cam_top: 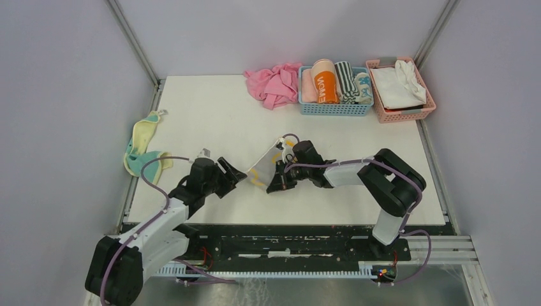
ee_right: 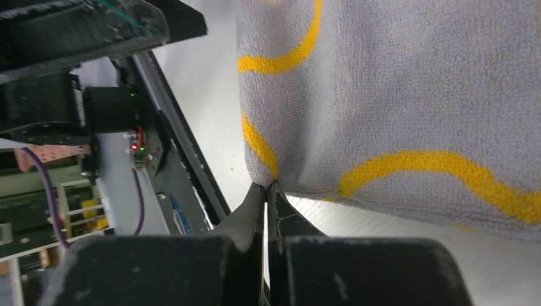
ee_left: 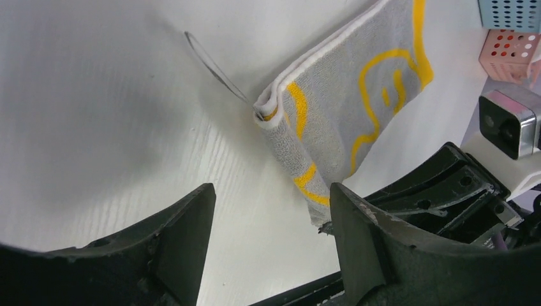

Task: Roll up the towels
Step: Roll the towel at the center of the board.

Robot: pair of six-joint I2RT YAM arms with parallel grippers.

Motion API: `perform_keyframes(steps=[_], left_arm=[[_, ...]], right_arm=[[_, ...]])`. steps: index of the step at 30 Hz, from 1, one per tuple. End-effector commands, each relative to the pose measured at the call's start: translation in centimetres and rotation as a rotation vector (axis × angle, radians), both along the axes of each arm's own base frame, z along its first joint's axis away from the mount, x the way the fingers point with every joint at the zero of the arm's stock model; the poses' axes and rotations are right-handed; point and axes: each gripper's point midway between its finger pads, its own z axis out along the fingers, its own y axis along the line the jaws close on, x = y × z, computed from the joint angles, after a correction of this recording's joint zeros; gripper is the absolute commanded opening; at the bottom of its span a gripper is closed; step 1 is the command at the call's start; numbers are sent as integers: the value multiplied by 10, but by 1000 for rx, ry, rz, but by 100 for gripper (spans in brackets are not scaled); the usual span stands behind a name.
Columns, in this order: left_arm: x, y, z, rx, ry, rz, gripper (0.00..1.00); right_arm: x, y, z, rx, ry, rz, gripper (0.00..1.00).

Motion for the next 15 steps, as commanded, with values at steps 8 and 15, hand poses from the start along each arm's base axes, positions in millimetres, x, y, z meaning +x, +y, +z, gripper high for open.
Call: perform_keyframes(steps=[8, 15], left_arm=[[39, -25, 9, -116, -28, 29, 64], [54, -27, -10, -73, 7, 40, 44]], right_arm=[[-1, 17, 23, 175, 67, 24, 1], [-6, 15, 21, 172, 78, 41, 1]])
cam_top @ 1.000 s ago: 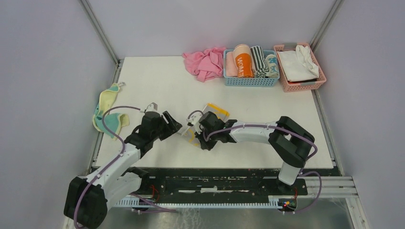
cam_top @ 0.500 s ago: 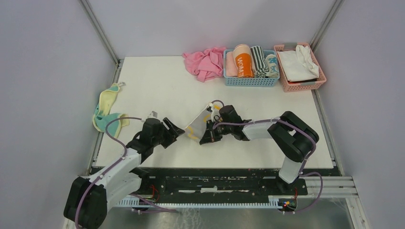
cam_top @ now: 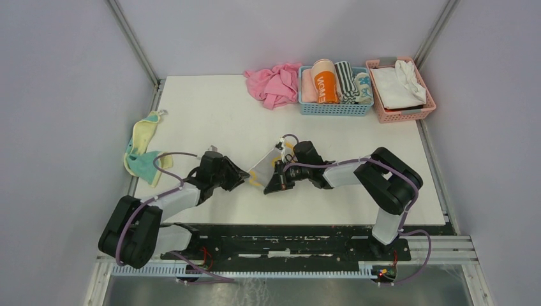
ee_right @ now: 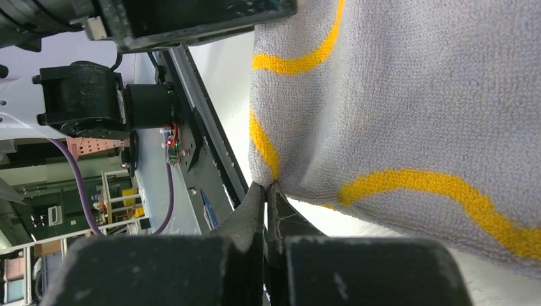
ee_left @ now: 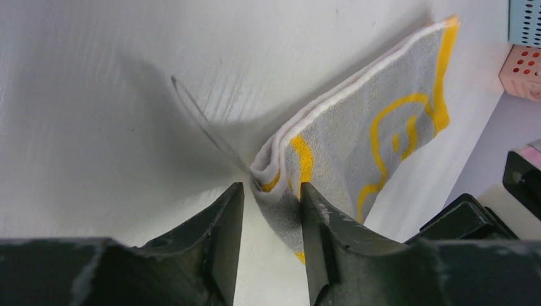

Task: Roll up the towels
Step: Roll the towel at the center of the board.

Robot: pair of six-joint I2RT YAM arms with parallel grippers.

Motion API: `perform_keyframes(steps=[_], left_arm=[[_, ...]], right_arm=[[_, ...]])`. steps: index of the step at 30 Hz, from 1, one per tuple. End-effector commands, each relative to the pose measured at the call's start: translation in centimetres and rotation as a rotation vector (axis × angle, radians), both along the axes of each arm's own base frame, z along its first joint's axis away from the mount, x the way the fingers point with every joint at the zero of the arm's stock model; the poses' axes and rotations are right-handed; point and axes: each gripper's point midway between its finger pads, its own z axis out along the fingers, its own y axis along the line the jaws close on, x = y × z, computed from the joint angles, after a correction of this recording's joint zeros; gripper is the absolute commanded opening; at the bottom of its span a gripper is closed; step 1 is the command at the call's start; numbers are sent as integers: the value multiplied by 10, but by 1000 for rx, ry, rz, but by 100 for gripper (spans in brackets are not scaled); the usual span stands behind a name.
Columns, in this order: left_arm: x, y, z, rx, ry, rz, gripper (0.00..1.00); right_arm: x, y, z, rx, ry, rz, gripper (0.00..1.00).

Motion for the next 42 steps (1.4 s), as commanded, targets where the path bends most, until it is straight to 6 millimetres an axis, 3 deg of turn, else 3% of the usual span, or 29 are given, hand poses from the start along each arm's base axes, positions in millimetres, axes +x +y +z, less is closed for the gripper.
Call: perform_keyframes(steps=[1, 5, 8, 11, 15, 21, 24, 28, 34, 42], left_arm=[[29, -7, 17, -28, -72, 45, 39], [27, 3, 14, 49, -57, 46, 12], [25, 16, 17, 142, -57, 40, 3], [21, 25, 20, 195, -55, 35, 3], [17, 23, 19, 188, -57, 24, 3], [13, 16, 15, 152, -50, 30, 3], [12, 16, 14, 149, -47, 35, 3], [11, 17, 13, 147, -46, 44, 3], [8, 15, 11, 127, -45, 47, 3], [5, 16, 10, 117, -51, 61, 3]], right_arm=[[-3, 4, 11, 60, -20, 38, 1], [-7, 1, 11, 51, 11, 31, 0], [-10, -3, 5, 25, 69, 9, 1], [-12, -8, -2, 4, 96, -13, 3], [-11, -17, -3, -80, 2, 5, 20], [4, -20, 23, -344, -396, 14, 46], [4, -10, 36, -413, -546, 16, 53], [7, 13, 42, -464, -669, 4, 55], [6, 41, 25, -584, -773, -13, 55], [1, 57, 0, -674, -846, 11, 52]])
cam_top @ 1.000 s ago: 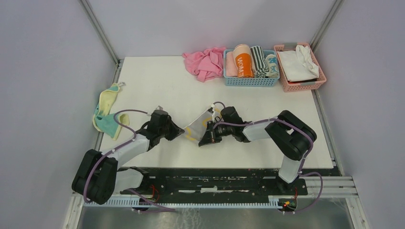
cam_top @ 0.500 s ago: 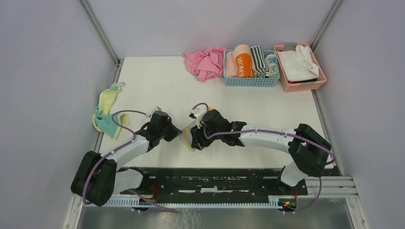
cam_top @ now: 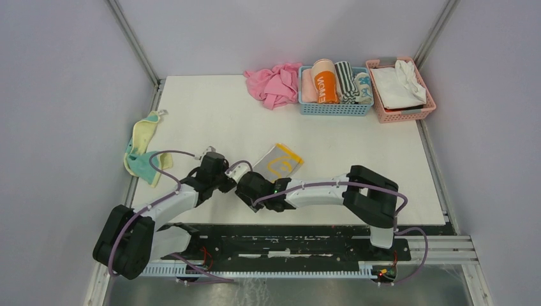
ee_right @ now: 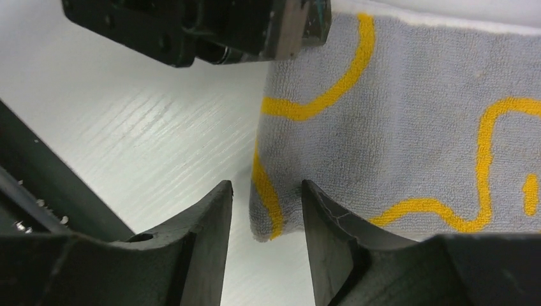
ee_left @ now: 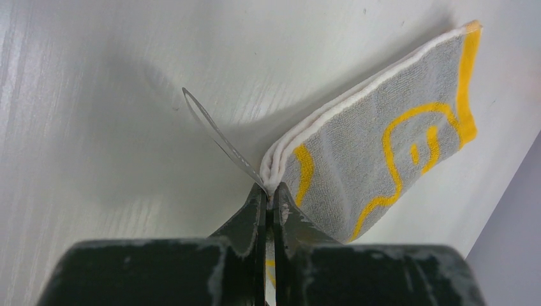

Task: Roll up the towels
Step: Roll the towel at the center of the board.

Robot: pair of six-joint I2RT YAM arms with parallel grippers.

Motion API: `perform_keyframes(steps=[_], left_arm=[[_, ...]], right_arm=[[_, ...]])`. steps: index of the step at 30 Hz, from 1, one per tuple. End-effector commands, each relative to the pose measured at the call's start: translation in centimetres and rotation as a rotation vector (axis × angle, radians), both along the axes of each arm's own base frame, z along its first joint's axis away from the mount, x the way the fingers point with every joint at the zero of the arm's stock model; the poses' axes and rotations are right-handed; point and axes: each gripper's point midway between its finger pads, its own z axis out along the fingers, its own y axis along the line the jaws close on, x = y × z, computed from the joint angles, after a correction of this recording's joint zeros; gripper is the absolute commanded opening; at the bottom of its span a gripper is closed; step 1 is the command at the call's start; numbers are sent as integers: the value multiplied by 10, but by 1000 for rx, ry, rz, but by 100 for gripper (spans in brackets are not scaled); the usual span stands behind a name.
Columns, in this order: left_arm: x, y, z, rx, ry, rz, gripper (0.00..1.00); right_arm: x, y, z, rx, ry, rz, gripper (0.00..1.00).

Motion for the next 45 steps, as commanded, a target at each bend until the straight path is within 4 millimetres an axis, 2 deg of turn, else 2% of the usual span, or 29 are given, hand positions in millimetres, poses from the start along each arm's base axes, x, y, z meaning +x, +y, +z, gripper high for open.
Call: perform_keyframes(steps=[1, 6, 8, 9, 13, 15, 20, 24, 28, 30, 35, 41, 45], left_arm=[[10, -1, 12, -27, -63, 38, 3], [9, 0, 10, -27, -60, 47, 3], [8, 0, 9, -25, -60, 47, 3], [8, 0, 9, -24, -60, 48, 3], [8, 4, 12, -8, -63, 51, 6], [9, 6, 17, 2, -79, 54, 12], [7, 13, 31, 10, -110, 61, 35], [2, 20, 40, -15, -131, 72, 56], [-4, 20, 46, -71, -167, 60, 68], [-8, 21, 45, -84, -178, 55, 71], [-9, 18, 39, -112, -185, 42, 73], [-5, 11, 25, -151, -151, 13, 59], [1, 6, 24, -167, -163, -11, 58]], right_arm=[[12, 15, 14, -5, -100, -16, 51], [4, 11, 1, -71, -116, -7, 47], [3, 8, -2, -82, -112, -10, 42], [3, 6, -3, -84, -112, -13, 36], [2, 0, 6, -56, -91, -4, 2], [-2, 2, 12, 10, -18, 31, 0], [-10, 10, 27, 254, 257, 99, 0], [-9, 14, 34, 433, 488, 115, 1], [-2, 16, 35, 573, 677, 102, 1], [2, 16, 36, 649, 757, 73, 1], [25, 4, 21, 758, 850, -33, 1], [45, -15, -5, 807, 910, -161, 0], [47, -23, -18, 802, 947, -202, 0]])
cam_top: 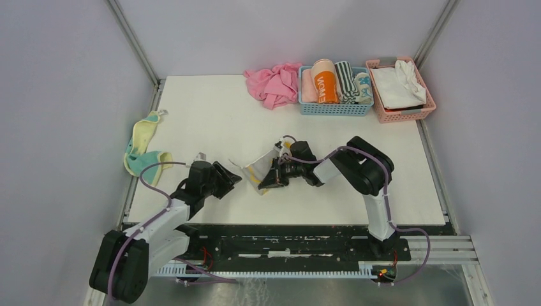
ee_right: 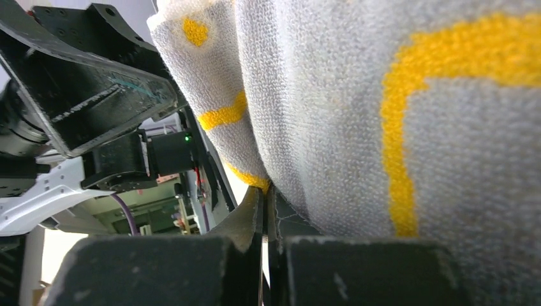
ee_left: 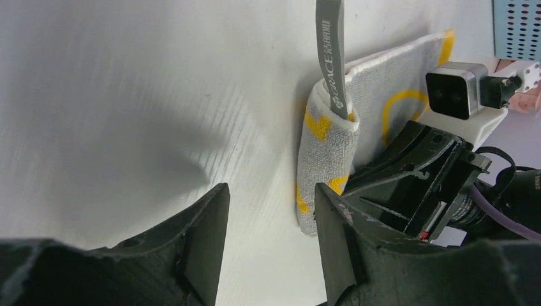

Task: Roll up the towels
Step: Roll the towel at the center of the board.

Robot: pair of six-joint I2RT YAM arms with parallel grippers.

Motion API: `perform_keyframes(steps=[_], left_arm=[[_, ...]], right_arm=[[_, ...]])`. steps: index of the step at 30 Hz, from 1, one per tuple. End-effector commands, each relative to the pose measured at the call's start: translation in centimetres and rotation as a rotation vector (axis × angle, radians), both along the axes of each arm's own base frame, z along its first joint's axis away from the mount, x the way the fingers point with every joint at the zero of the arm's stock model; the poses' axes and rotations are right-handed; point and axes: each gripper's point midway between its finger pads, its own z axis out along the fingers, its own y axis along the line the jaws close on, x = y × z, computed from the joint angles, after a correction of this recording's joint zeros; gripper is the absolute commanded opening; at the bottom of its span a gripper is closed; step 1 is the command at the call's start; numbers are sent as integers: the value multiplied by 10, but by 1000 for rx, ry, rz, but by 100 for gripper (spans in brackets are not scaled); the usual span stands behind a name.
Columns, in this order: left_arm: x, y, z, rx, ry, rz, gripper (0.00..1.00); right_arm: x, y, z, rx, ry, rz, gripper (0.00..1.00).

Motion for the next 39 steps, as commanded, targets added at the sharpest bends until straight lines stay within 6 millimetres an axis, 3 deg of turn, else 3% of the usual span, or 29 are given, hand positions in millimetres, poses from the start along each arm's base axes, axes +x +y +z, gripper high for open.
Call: perform_keyframes(steps=[1, 16, 21, 30, 35, 39], left_arm=[[16, -13, 16, -52, -96, -54, 58], [51, -34, -8, -64, -76, -131, 53], [49, -33, -29, -37, -1, -129, 46], [28, -27, -74, 37, 160, -108, 37], [21, -22, -83, 61, 190, -89, 35], [20, -26, -82, 69, 186, -99, 35]], right_arm=[[6, -2, -1, 49, 16, -16, 0], [0, -11, -17, 20, 67, -10, 1], [0, -15, -19, -14, 45, -2, 2], [4, -26, 8, -140, -104, 31, 24], [6, -46, 24, -303, -271, 63, 34], [10, -60, 49, -491, -482, 78, 38]])
